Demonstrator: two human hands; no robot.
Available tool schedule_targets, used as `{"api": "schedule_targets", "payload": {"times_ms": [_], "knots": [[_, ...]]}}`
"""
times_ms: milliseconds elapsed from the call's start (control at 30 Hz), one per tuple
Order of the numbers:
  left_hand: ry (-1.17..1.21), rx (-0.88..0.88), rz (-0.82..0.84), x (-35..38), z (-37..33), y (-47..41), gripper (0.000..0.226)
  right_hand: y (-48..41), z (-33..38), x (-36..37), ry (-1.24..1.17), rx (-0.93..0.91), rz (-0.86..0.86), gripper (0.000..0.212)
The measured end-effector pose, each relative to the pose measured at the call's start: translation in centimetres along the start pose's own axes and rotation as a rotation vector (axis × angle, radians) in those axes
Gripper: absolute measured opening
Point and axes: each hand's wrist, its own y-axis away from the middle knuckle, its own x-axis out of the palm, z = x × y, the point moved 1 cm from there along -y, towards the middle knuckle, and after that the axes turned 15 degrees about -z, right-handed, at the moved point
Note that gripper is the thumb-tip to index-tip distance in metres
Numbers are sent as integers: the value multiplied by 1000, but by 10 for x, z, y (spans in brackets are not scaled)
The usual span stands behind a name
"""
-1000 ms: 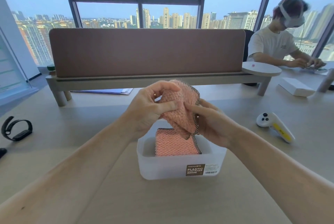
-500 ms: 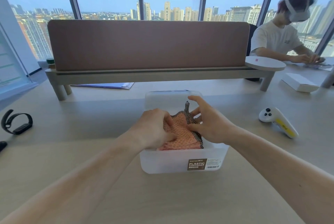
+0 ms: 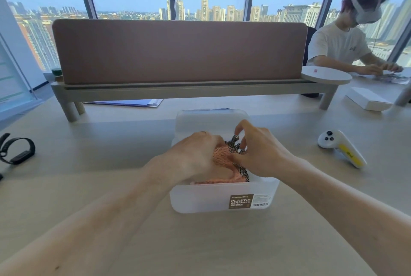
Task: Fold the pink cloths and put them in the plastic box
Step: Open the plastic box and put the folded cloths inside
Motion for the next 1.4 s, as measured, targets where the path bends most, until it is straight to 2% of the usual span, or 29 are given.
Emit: {"api": "schedule_targets", "payload": {"times_ms": [133, 467, 567, 667, 733, 867, 967, 1100, 1233, 1400], "knots": [[43, 25, 60, 12, 2, -3, 83, 0, 3, 9, -6, 88, 76, 46], [96, 45, -13, 9, 13, -5, 88, -4, -2, 2, -141, 166, -11, 37], [63, 36, 22, 13, 13, -4, 90, 0, 0, 1, 9, 92, 44, 37], [26, 59, 29, 12, 11, -3, 90, 5, 9, 1, 161, -66, 1, 38], [48, 66, -2, 9, 12, -3, 83, 6, 14, -4, 139, -147, -28, 38], [31, 127, 15, -1, 23, 0, 50, 10, 9, -8, 97, -201, 200, 29], [3, 174, 37, -7, 27, 6, 20, 11, 6, -10, 84, -223, 280, 24], [-6, 191, 99, -6, 25, 8, 20, 6, 10, -16, 147, -192, 413, 14], [-5, 188, 133, -14, 26, 4, 4, 0, 10, -15, 188, -156, 465, 13], [-39, 142, 158, -14, 31, 4, 22, -1, 12, -17, 200, -182, 429, 17]]}}
